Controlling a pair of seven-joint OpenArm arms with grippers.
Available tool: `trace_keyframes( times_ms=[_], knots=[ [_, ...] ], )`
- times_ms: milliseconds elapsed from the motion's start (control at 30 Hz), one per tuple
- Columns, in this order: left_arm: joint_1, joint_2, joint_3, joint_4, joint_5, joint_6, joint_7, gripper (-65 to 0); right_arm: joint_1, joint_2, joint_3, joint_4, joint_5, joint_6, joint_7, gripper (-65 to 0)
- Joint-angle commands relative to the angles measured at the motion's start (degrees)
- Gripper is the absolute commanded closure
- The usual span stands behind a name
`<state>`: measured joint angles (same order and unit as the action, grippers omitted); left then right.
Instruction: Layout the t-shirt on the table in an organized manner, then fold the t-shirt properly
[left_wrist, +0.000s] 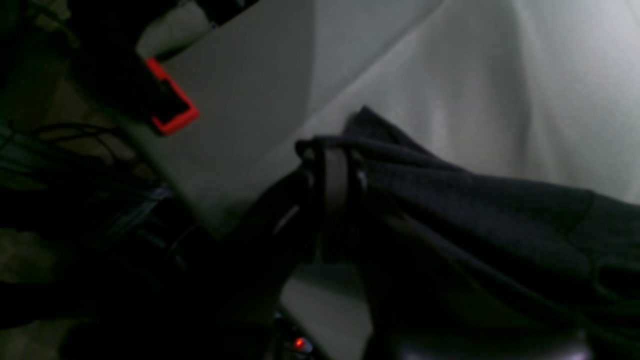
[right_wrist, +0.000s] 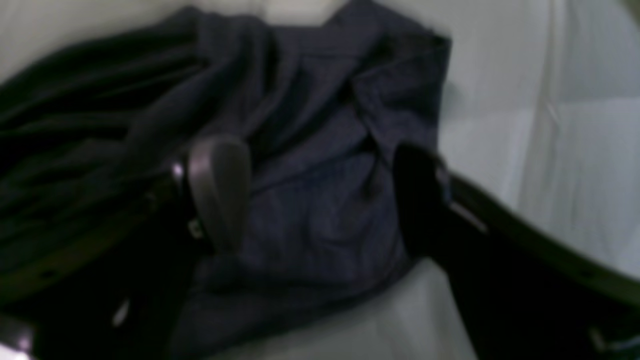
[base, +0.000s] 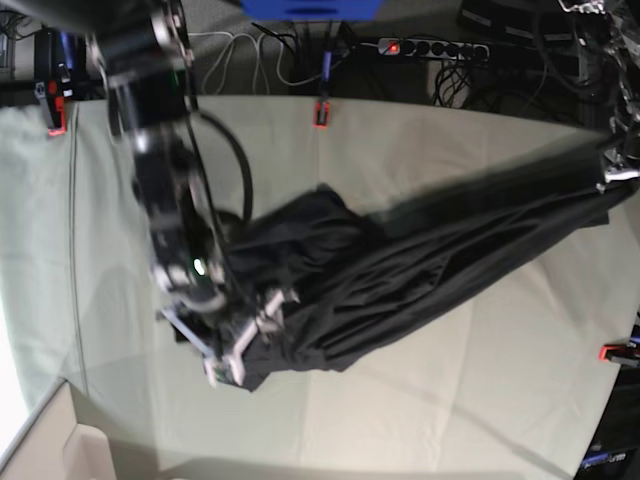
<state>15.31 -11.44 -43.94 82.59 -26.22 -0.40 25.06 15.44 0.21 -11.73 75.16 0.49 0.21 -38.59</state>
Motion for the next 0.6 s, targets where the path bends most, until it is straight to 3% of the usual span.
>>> trace_keyframes(
  times_ms=[0,167,400,500,567],
  knots=[
    [-0.15,-1.00,-0.41,1.06,0.06,0.10,-1.63,-0.3,2.98,-0.87,-0.01,-1.26,0.34,0.19,0.83,-45.9],
    [-0.15,-0.91,-0.41,0.97,0.06,0.10,-1.63,-0.3,10.36,-3.59,0.25,-14.01,0.34,0.19,1.97,-45.9],
    [-0.15,-0.82,-0.41,0.80,0.06,0.10,-1.63,-0.3,12.65,-3.68,0.25,-25.18,0.34,0.19,10.32,-44.8],
    [-0.15,-0.82,-0.32,0.80,-0.02,0.10,-1.63,-0.3,11.68,-3.68,0.25,-25.26,0.34,0.19,10.59,-34.4],
    [-0.32,-0.82,-0.32,0.80,-0.11,0.10,-1.63,-0.3,10.71,-3.59,0.25,-23.33,0.34,0.19,10.76,-17.7]
  ],
)
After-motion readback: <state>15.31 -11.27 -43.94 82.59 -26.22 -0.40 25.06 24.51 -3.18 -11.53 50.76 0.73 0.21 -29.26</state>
